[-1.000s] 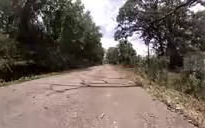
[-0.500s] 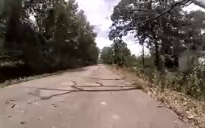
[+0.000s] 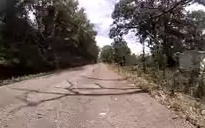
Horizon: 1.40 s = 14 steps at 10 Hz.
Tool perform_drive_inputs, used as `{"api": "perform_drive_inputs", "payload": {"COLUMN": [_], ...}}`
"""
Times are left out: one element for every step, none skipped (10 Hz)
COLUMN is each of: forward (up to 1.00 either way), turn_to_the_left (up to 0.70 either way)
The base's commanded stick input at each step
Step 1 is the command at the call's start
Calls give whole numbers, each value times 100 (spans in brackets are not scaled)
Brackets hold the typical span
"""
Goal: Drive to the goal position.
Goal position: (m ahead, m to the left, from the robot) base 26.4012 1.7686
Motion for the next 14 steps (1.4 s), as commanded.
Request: {"api": "perform_drive_inputs", "payload": {"forward": [70,70,70,70,70,70,70,70,70,70,70,70,70,70], "turn_to_the_left": [0,0,0,0,0,0,0,0,0,0,0,0,0,-21]}}
